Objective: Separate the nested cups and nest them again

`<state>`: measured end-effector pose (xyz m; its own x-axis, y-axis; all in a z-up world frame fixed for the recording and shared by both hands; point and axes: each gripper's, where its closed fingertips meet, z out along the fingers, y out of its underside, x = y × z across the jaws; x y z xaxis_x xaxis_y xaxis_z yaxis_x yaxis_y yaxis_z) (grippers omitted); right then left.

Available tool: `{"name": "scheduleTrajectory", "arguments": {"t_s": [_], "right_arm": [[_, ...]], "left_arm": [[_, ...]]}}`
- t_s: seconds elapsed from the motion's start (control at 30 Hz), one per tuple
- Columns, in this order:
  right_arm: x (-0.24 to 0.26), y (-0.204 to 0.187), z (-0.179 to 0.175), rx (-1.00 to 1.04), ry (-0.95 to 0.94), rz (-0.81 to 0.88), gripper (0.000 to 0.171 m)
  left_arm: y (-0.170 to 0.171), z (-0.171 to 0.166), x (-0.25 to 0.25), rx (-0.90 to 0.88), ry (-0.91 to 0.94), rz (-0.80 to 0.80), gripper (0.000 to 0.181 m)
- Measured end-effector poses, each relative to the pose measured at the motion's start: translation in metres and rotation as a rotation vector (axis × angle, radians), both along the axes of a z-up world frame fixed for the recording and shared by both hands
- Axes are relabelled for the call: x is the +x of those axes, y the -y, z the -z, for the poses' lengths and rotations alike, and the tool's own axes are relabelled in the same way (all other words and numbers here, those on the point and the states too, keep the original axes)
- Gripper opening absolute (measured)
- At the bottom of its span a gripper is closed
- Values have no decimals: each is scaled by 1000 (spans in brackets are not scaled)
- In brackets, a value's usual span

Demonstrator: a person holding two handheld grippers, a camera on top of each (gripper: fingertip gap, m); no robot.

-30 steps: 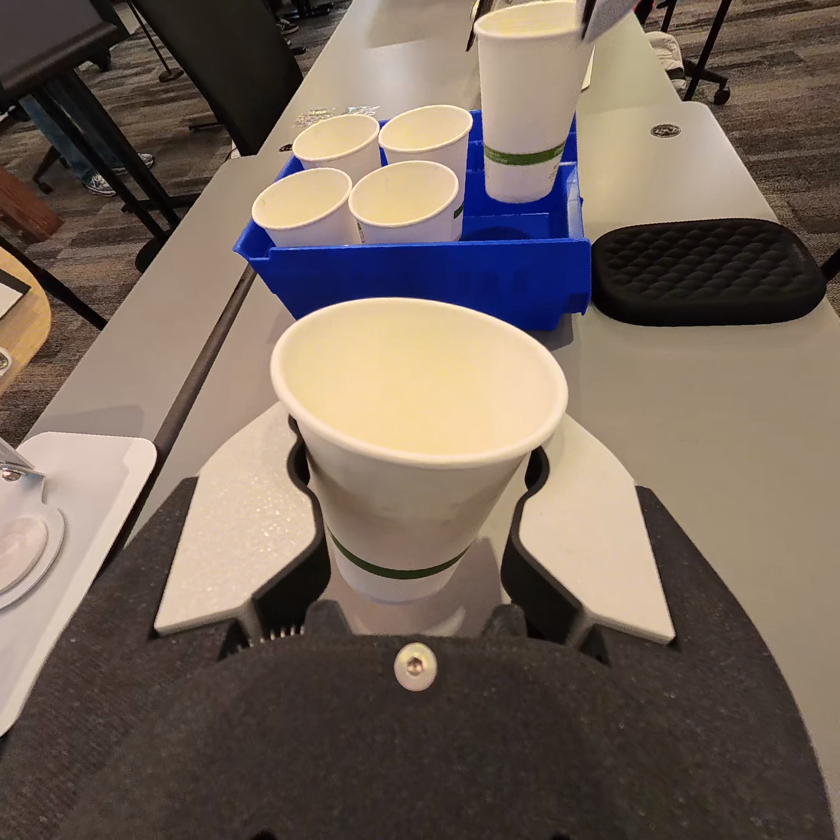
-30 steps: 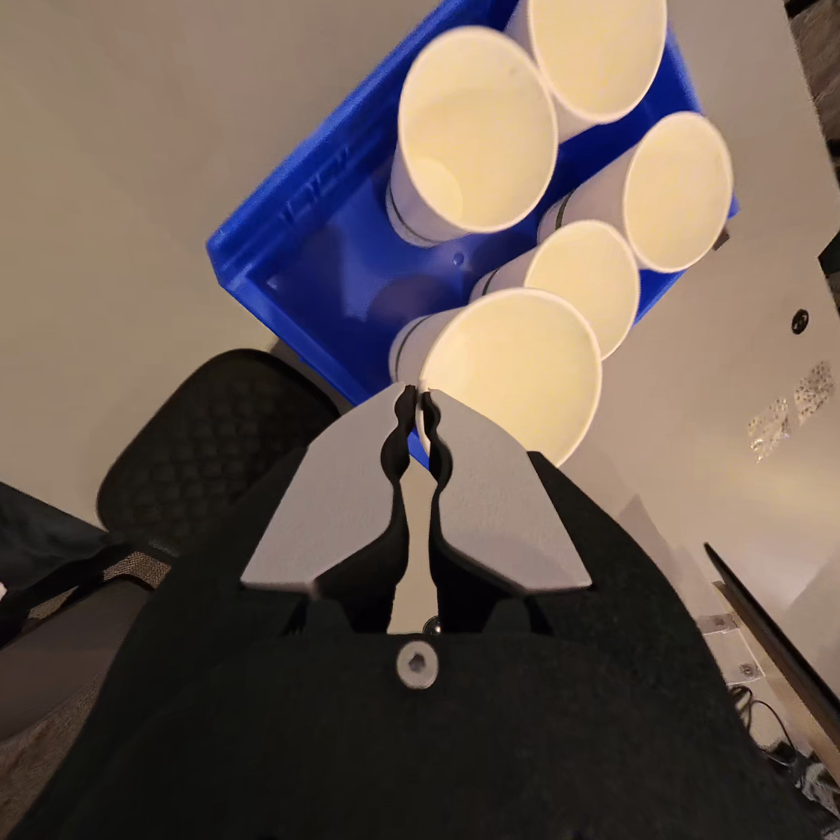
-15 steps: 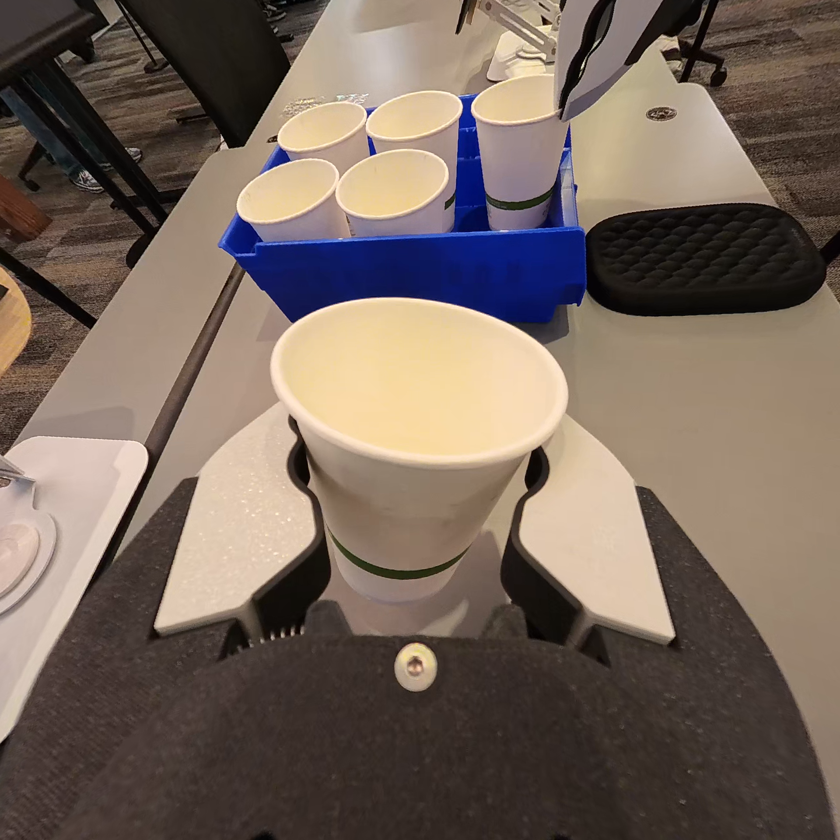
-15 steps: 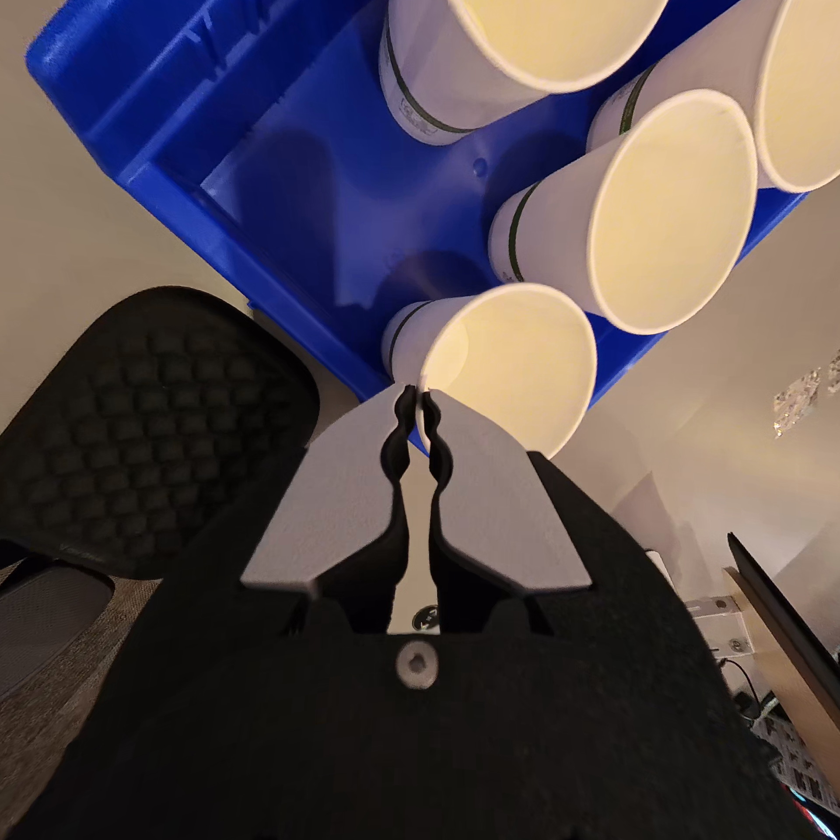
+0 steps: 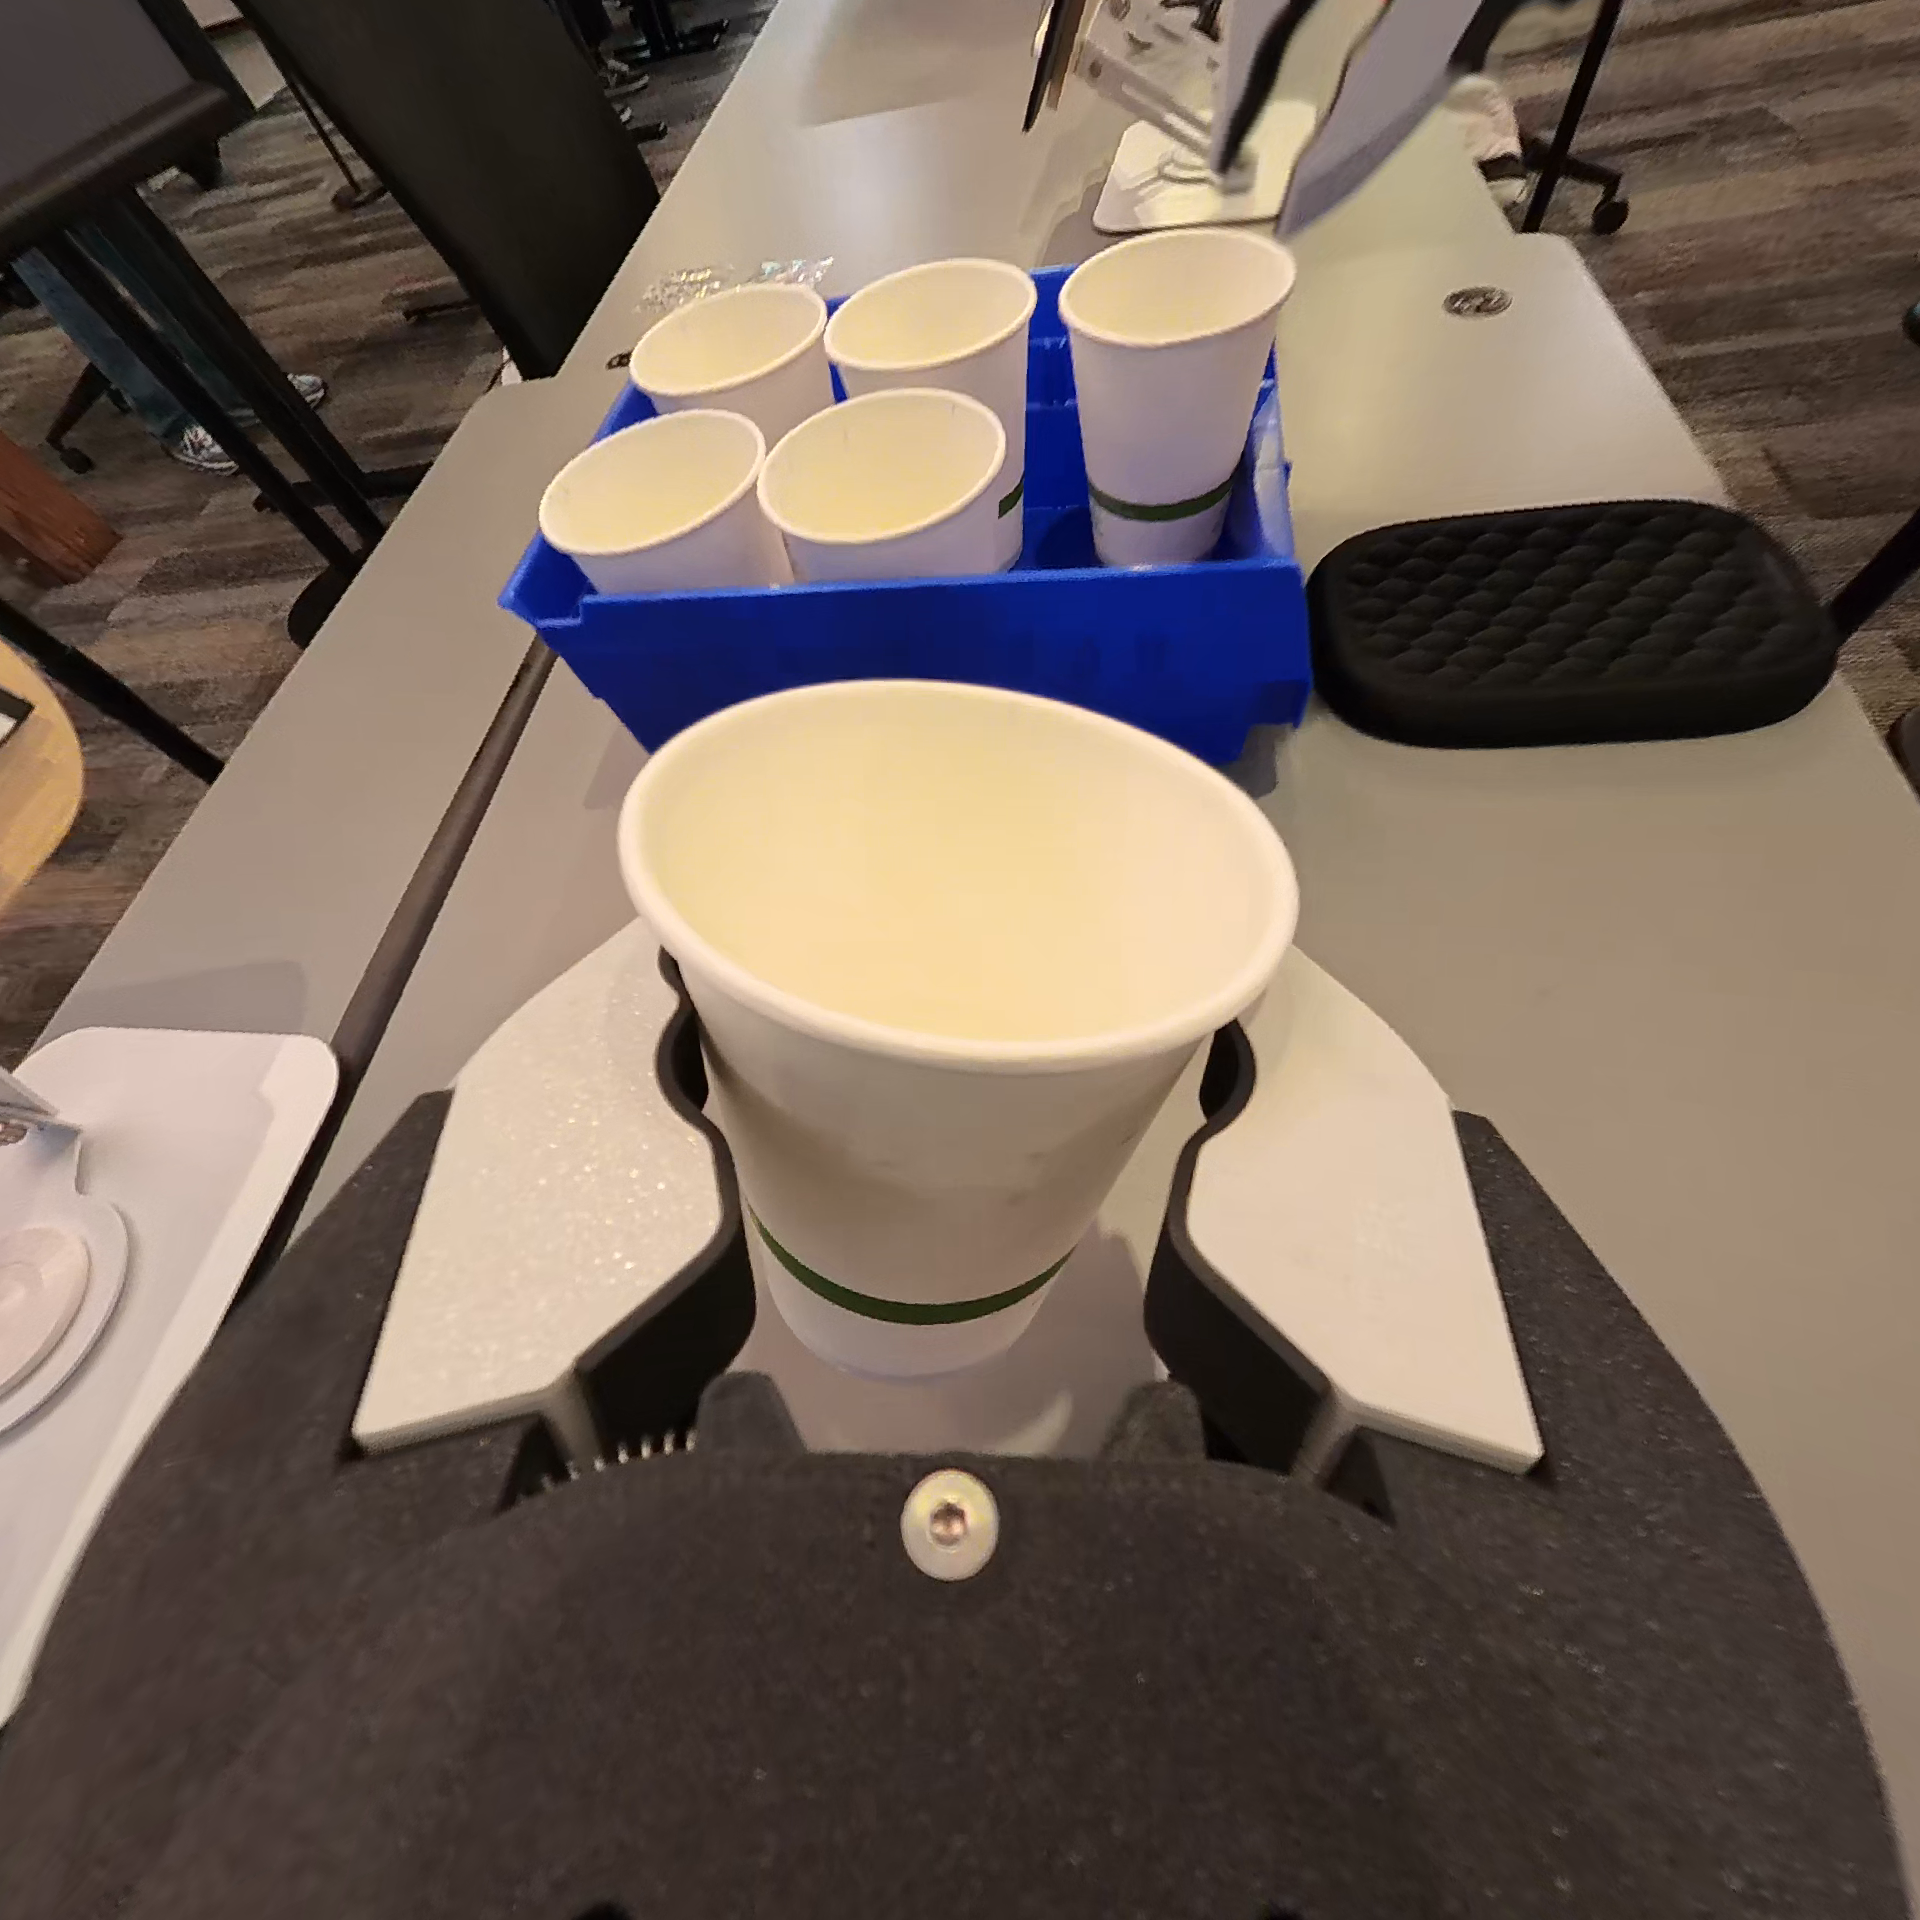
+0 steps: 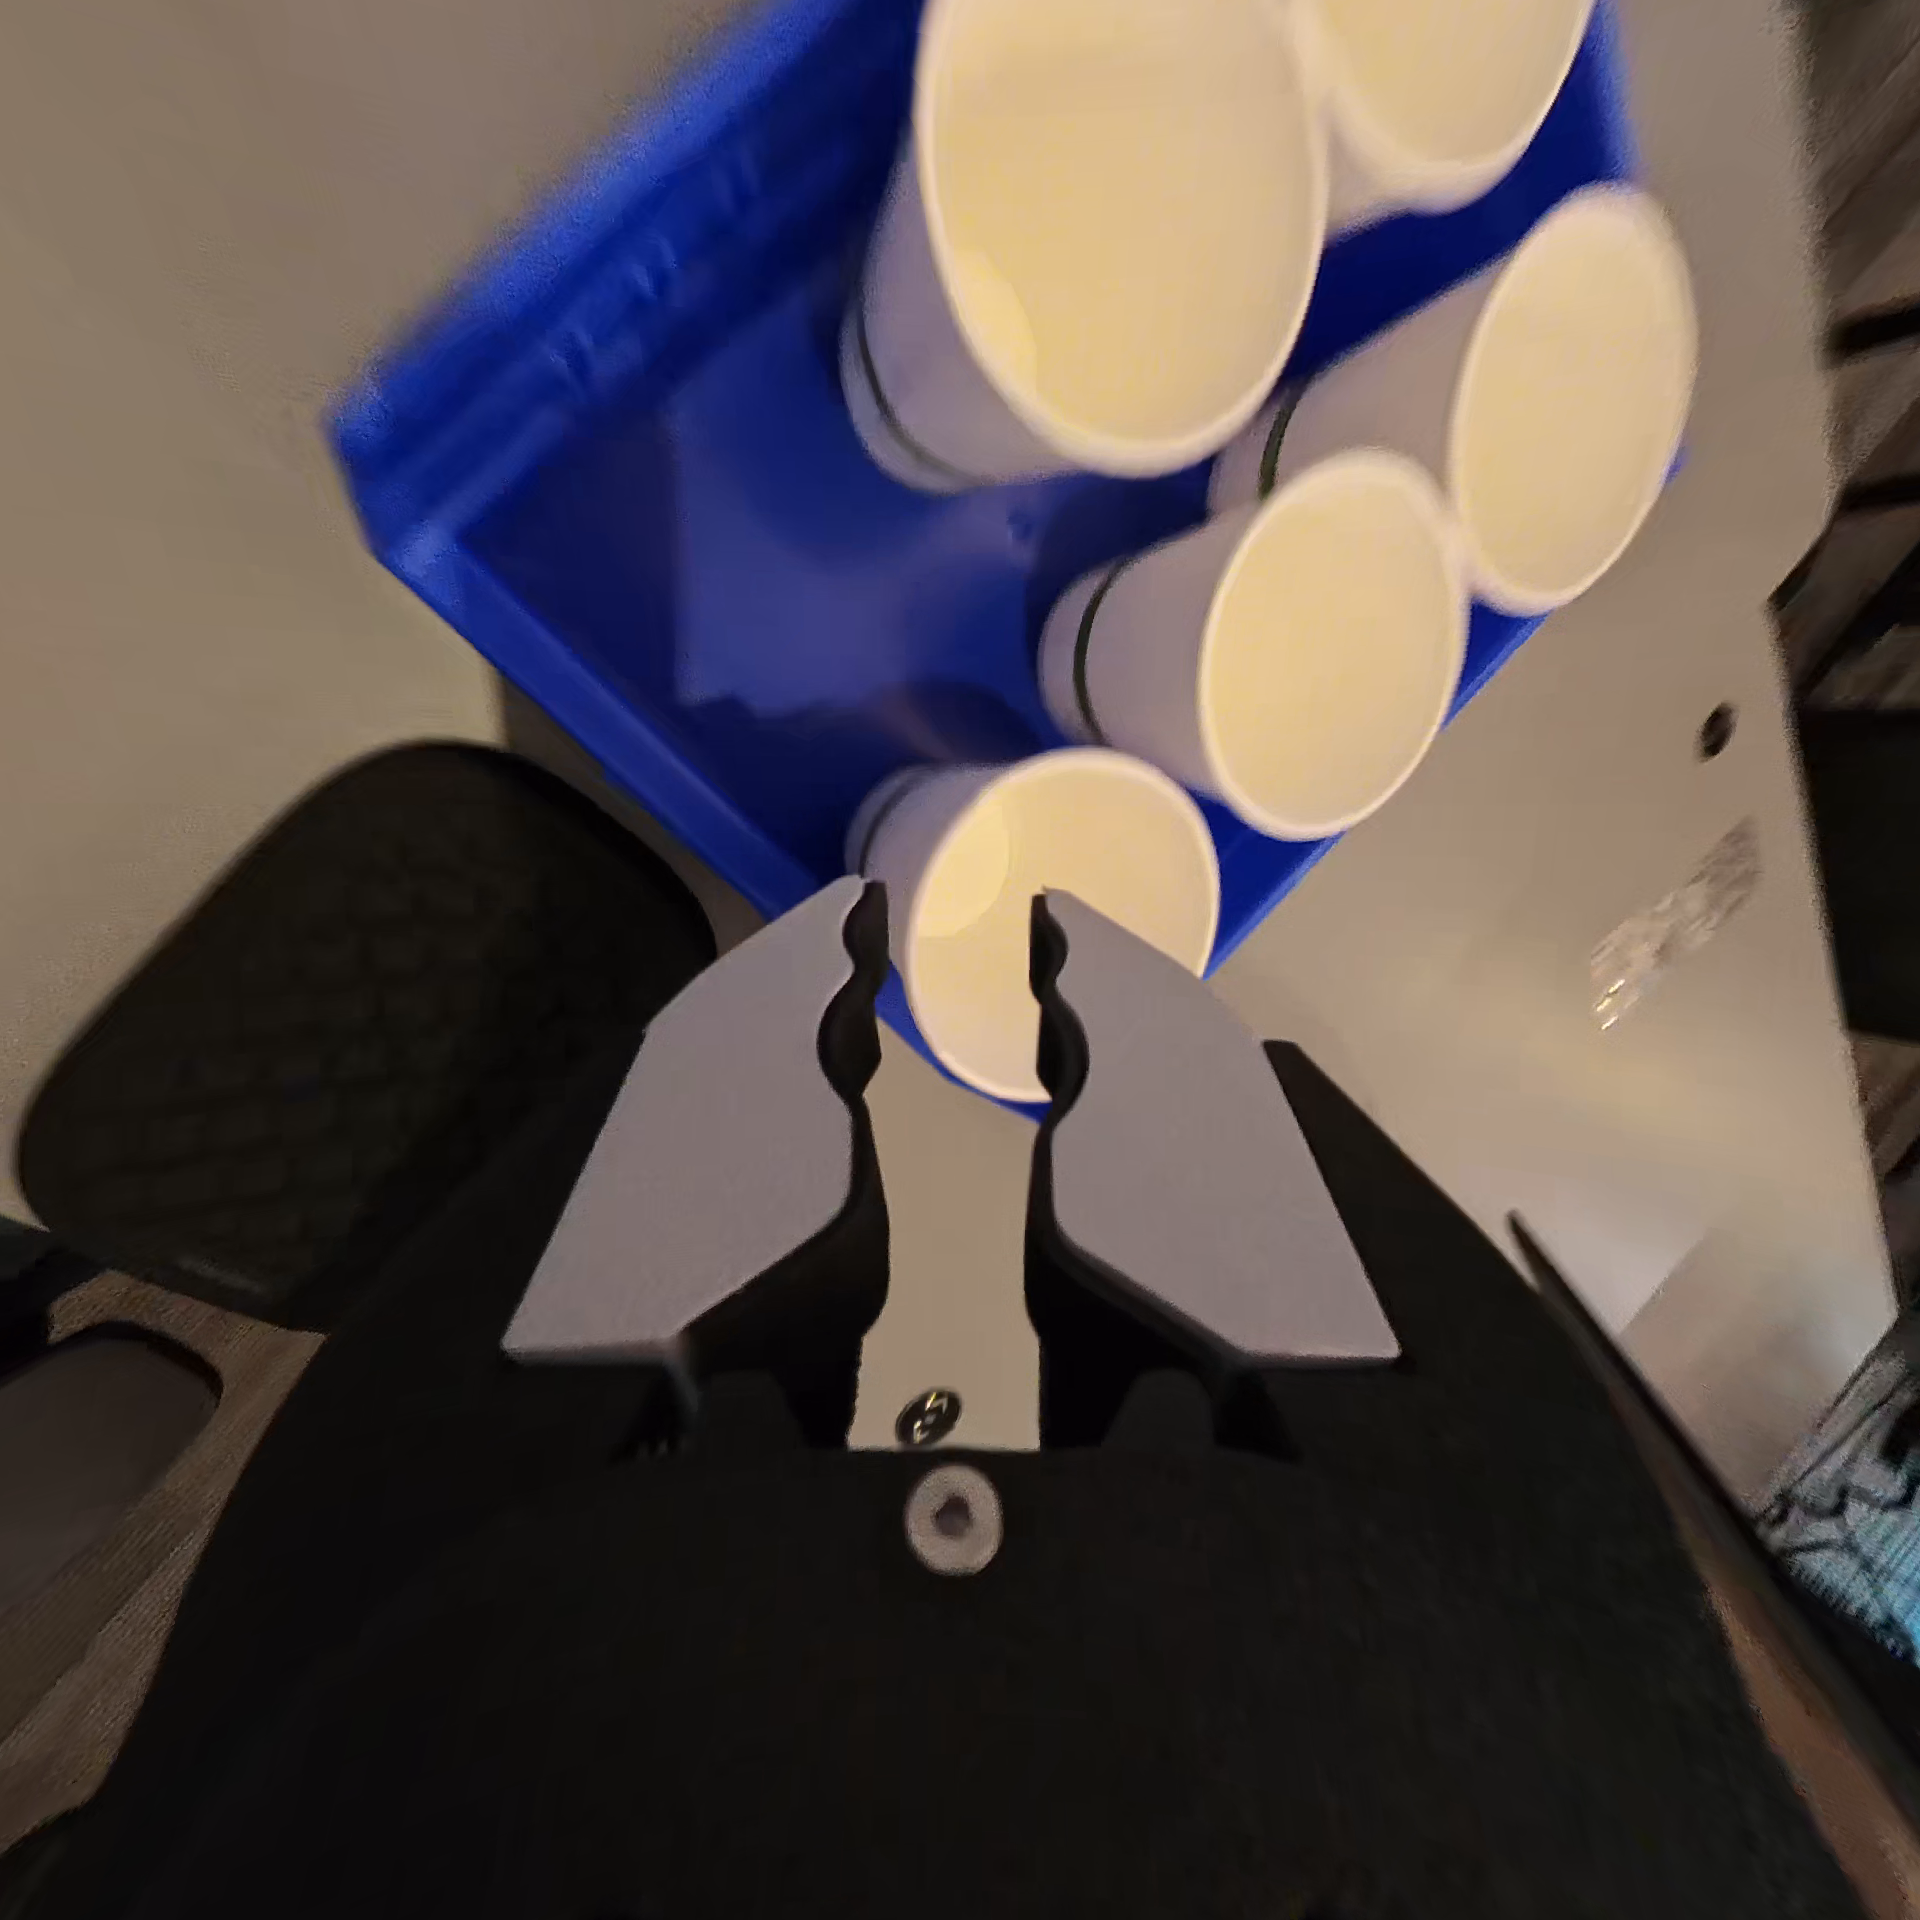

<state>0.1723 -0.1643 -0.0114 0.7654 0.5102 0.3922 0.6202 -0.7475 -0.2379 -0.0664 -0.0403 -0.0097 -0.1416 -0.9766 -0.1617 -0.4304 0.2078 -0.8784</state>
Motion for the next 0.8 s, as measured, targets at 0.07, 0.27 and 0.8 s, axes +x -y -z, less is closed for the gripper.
{"name": "scheduleTrajectory", "arguments": {"t_s": [0.07,0.27,0.8], "right_arm": [[-32,-11,-28,73,6,-89,25],[-188,-21,-63,126,-217,-603,24],[-251,-38,-21,73,-73,-907,6]], "left_arm": [[5,-2,2,-5,7,16,95],[23,-7,5,-20,20,72,95],[64,-20,-2,-122,57,280,95]]}}
